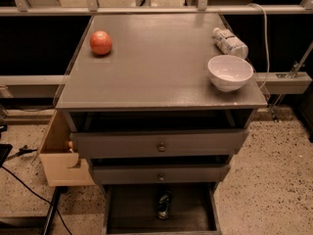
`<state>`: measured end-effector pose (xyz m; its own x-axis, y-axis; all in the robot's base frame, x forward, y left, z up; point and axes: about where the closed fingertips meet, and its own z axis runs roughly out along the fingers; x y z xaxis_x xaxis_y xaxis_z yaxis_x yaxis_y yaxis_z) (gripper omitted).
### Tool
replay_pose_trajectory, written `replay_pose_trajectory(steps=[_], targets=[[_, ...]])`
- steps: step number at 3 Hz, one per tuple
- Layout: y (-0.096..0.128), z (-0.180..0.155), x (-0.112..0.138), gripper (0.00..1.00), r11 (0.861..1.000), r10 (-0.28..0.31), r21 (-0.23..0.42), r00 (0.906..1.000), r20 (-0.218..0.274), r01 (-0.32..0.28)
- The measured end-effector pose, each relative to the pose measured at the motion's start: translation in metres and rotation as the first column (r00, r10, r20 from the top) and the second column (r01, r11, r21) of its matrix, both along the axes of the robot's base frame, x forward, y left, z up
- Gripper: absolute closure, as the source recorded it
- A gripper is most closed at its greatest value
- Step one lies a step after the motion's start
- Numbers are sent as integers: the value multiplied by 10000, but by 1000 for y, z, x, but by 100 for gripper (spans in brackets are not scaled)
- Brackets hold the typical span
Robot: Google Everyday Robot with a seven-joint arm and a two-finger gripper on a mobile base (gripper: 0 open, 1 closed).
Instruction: Close bottom drawer
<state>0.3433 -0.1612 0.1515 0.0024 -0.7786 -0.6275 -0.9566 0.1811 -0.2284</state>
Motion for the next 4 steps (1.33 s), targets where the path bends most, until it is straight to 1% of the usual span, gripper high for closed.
replay_pose_trajectory(steps=[1, 2, 3, 4], targets=[[10, -2, 18, 100, 9999, 7, 143, 9978, 665, -16], [15, -4, 30, 100, 9997, 4, 223, 9935, 1141, -29], [20, -3, 46, 100, 9994, -52, 346, 9828, 1846, -12], [22, -1, 64, 100, 9988, -230, 483, 9692, 2453, 115]])
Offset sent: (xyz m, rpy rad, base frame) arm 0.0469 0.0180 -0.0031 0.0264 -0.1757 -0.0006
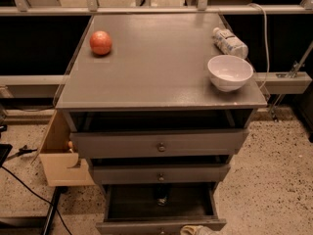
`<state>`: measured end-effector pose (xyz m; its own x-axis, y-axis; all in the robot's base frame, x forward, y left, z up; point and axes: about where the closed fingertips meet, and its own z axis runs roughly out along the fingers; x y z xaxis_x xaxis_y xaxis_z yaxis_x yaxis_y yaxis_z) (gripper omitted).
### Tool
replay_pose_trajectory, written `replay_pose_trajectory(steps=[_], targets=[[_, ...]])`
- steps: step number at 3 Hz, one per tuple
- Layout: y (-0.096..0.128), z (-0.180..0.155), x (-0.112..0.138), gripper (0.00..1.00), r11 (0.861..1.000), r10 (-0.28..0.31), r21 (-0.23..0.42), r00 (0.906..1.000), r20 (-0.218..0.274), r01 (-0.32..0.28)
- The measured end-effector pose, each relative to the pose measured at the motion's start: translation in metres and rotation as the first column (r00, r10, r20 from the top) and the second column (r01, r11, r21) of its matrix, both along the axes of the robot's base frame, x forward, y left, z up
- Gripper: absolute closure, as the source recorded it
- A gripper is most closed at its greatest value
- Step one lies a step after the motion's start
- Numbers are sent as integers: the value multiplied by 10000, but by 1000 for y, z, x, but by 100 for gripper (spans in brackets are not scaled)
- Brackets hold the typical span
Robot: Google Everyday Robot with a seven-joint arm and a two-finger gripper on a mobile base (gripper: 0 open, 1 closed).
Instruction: Close bottom drawer
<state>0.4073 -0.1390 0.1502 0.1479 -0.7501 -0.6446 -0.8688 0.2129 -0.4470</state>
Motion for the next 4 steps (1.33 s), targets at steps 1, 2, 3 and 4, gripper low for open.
replay_pose_trajectory(steps=[1, 2, 3, 4], targets=[[-1, 3, 26, 100, 9997, -255, 71, 9982, 541, 252], [0, 3, 26, 100, 9997, -255, 72, 9982, 544, 251], [10, 3, 41, 100, 9994, -211, 282, 9933, 1134, 180], [20, 3, 60, 100, 9987, -218, 499, 9849, 1718, 134]])
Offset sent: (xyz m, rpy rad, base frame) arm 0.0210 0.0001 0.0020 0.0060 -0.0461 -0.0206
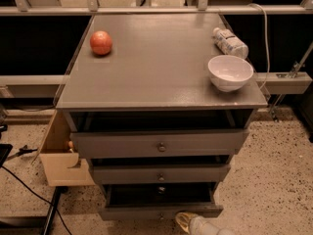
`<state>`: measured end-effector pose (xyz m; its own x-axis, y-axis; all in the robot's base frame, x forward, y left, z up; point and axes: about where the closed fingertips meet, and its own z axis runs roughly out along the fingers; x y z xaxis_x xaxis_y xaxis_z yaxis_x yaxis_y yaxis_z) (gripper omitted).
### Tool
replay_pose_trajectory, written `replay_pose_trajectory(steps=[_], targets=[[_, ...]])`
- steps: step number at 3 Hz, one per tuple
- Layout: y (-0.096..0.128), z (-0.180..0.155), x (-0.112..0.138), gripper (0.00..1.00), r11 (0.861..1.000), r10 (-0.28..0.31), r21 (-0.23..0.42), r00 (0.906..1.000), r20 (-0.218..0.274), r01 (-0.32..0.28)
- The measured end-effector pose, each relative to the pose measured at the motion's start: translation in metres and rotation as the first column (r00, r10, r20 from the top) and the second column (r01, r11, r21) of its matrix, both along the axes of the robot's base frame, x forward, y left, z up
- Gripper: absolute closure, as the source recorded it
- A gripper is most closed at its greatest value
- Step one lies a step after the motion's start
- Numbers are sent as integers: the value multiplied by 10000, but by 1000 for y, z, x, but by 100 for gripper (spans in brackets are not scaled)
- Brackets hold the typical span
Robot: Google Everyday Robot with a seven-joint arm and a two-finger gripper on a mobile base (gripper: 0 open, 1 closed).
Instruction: Close bottom drawer
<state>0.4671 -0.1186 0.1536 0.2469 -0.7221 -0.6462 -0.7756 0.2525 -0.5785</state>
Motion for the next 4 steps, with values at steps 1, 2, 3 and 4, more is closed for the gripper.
replay_pose_trajectory(steps=[1, 2, 3, 4], targets=[[9, 4, 25, 100, 9998, -107, 150, 9974, 719, 96], [15, 7, 56, 100, 9990, -378, 286, 9890, 1429, 341], [18, 7, 74, 100, 9981, -568, 338, 9830, 1748, 517], [19, 4, 91, 100, 9969, -754, 368, 9785, 1920, 696]])
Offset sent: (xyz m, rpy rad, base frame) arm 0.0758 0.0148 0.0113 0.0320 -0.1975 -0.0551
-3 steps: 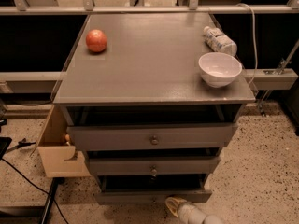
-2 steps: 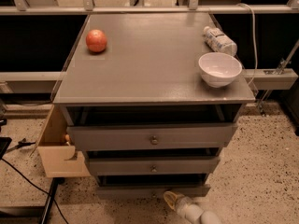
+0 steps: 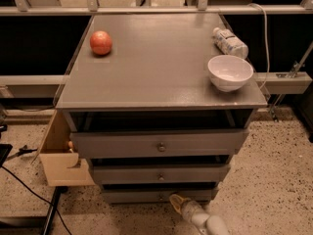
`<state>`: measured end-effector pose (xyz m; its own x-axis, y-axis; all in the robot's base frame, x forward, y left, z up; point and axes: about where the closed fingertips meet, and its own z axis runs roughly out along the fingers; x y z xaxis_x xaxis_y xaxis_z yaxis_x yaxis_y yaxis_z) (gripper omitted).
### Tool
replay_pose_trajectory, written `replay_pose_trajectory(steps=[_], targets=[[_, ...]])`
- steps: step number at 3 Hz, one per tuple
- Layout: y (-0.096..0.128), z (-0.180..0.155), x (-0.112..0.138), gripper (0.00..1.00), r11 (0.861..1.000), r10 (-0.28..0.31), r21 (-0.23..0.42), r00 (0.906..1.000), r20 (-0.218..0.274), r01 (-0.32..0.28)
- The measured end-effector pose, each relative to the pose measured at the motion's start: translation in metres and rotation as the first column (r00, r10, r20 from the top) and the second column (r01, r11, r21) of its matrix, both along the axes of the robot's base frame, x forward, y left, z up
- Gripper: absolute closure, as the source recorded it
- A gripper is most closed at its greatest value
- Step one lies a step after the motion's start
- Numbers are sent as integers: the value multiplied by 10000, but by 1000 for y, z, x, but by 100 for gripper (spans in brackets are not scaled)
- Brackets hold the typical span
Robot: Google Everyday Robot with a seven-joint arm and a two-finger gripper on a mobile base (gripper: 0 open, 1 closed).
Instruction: Close bottom drawer
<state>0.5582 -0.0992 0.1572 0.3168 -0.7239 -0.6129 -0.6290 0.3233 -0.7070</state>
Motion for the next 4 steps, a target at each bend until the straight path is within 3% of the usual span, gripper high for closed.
replay_pose_trajectory(steps=[1, 2, 3, 4], targets=[[3, 1, 1, 100, 9998, 101, -189, 9999, -40, -102], [-5, 7, -13, 100, 9963, 398, -730, 9960, -800, -457], [-15, 16, -38, 100, 9890, 658, -1160, 9758, -2084, -915], [-32, 14, -73, 100, 9836, 619, -1356, 9280, -3674, -1193]])
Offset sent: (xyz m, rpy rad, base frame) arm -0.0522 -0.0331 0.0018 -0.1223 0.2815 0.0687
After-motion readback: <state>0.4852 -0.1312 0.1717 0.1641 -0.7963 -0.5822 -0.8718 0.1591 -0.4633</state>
